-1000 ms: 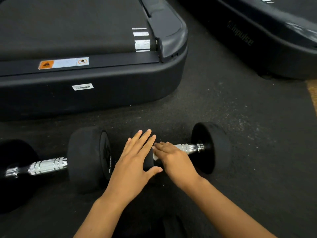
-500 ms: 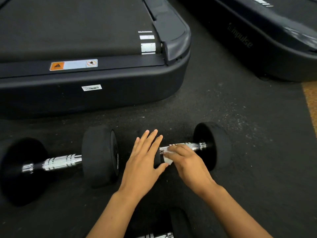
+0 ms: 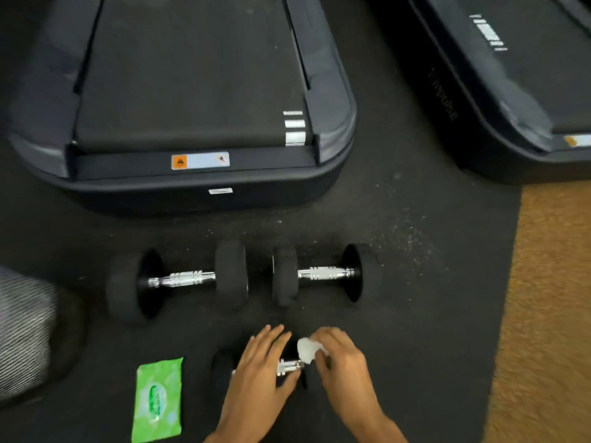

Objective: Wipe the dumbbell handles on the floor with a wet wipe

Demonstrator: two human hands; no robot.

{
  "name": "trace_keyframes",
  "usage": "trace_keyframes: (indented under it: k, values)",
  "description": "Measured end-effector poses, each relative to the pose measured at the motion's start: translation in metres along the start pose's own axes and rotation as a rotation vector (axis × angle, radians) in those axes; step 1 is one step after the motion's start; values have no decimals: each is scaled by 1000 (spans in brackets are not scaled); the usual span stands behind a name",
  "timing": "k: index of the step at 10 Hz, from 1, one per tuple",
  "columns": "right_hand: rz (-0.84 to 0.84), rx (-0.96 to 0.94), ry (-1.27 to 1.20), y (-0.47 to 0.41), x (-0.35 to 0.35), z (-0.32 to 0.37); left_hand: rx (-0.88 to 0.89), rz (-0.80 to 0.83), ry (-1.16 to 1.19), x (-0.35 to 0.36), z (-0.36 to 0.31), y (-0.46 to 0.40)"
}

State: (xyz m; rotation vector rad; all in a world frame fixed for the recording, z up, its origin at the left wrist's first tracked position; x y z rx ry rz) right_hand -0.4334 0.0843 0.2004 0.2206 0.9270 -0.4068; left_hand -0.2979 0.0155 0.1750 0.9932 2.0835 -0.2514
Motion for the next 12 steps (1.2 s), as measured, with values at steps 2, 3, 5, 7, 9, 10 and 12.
trace_keyframes:
  k: [2, 3, 5, 7, 9, 10, 12]
  values:
    - [36, 10, -93, 32, -68, 104, -84, -74, 55, -102, -63, 72]
    - [43, -49, -87, 33, -90, 163, -121, -146, 109, -156, -77, 100]
    - [97, -157, -142, 21, -94, 270, -182, -295, 90, -252, -63, 144]
    - [115, -176, -225, 2, -36, 376, -326, -364, 53, -343, 3, 176]
    - [140, -152, -285, -21, 64, 461, -459, -413, 29, -397, 106, 204]
    - [205, -128, -271, -38, 125, 482, -514, -405, 11, -408, 160, 212]
    - [326, -44, -102, -46, 203, 461, -559, -358, -52, -381, 226, 222]
Point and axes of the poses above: each hand's wrist, its own y-axis away from the middle knuckle, its own x-axis out of the palm, z = x × y, the point moved 4 cm from there along -y, towards the middle knuckle, and after that the axes turned 5 degrees about y, right-handed, at the moved point
